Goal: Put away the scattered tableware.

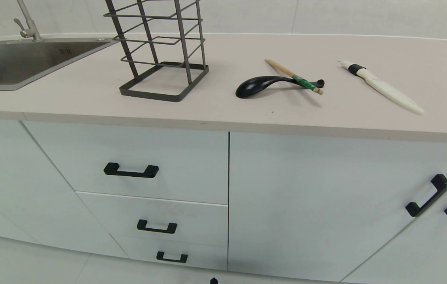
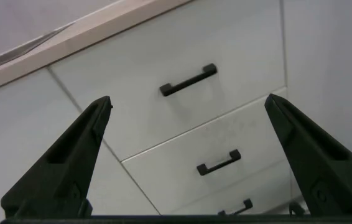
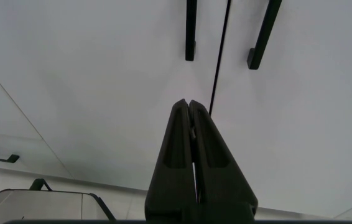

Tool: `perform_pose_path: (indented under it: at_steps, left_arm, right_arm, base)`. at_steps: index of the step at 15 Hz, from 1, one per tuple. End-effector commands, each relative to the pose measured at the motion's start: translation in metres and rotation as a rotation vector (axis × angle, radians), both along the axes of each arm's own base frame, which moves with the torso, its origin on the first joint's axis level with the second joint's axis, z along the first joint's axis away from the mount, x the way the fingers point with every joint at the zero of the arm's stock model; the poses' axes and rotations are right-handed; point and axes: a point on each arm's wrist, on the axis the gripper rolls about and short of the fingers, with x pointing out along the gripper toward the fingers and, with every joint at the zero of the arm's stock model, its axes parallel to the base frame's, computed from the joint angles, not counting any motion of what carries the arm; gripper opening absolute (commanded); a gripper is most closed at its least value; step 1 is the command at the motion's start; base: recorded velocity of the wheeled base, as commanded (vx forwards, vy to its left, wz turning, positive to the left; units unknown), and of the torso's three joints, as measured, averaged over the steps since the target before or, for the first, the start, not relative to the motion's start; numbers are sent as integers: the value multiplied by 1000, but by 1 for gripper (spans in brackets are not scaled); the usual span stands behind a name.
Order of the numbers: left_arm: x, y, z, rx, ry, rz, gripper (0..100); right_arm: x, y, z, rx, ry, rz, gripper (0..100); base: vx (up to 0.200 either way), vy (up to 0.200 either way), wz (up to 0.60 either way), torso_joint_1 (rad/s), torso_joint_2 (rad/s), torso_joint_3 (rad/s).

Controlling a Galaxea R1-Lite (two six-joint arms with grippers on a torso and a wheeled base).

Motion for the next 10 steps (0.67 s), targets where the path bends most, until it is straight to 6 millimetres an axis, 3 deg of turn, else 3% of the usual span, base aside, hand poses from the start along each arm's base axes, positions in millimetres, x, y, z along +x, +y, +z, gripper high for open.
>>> perform_pose_path:
  at_steps: [1, 4, 7, 10]
  left_arm:
    - [35, -3, 9, 189, 113, -137, 100]
    - [59, -4, 12, 370, 123, -185, 100]
    - [110, -11, 16, 576, 186, -283, 100]
    - [129, -18, 5, 737, 280, -311, 100]
  right_arm:
    - [0, 0, 0, 0, 1, 1, 0]
    - [0, 0, 0, 0, 1, 1, 0]
    - [0, 0, 0, 0, 1, 6, 0]
    - [0, 0, 0, 0, 1, 6, 0]
  base:
    - [0, 0, 0, 0, 0, 0]
    - [0, 0, 0, 0, 0, 0]
    - [0, 0, 0, 0, 0, 0]
    - [0, 0, 0, 0, 0, 0]
